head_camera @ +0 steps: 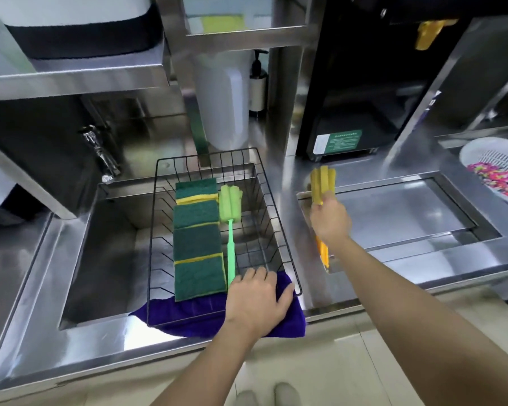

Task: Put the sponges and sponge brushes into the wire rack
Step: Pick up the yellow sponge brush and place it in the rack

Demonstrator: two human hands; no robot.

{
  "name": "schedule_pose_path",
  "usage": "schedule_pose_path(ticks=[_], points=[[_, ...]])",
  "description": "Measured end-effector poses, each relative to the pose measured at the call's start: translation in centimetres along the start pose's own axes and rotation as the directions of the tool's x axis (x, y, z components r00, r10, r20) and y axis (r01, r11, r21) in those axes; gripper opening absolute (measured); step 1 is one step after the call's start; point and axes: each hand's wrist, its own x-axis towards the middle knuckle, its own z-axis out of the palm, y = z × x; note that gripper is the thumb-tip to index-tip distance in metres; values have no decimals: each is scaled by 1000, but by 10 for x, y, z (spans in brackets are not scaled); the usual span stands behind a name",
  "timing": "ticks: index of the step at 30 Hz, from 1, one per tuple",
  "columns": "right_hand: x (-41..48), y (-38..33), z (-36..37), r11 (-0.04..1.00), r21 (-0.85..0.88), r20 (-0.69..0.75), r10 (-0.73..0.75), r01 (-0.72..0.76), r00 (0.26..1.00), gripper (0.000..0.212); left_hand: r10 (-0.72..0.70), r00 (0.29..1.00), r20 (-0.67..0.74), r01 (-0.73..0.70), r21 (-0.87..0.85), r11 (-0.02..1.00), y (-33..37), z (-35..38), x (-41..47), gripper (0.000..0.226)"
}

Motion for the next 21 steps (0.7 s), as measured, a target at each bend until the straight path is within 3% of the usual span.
schedule_pose_path(ticks=[5, 9, 14, 17, 21], points=[[5, 43, -3, 992, -25, 78, 128, -126, 989, 45, 9, 999, 48, -11, 36, 999, -1, 3, 4, 70], [5, 56, 7, 993, 24, 168, 106, -112, 980, 29, 17, 999, 34, -19, 60, 998, 0, 4, 4, 66], [5, 56, 14, 992, 30, 237, 113, -124, 965, 39, 14, 1000, 12, -15, 48, 999, 0, 4, 4, 78], [6, 52, 13, 992, 62, 223, 91, -107, 971, 32, 18, 1000, 14, -19, 22, 1000, -1, 5, 4, 72], [8, 35, 2, 968, 249, 121, 13, -43, 993, 19, 21, 1000, 3, -21, 8, 1000, -2, 6, 4, 63]])
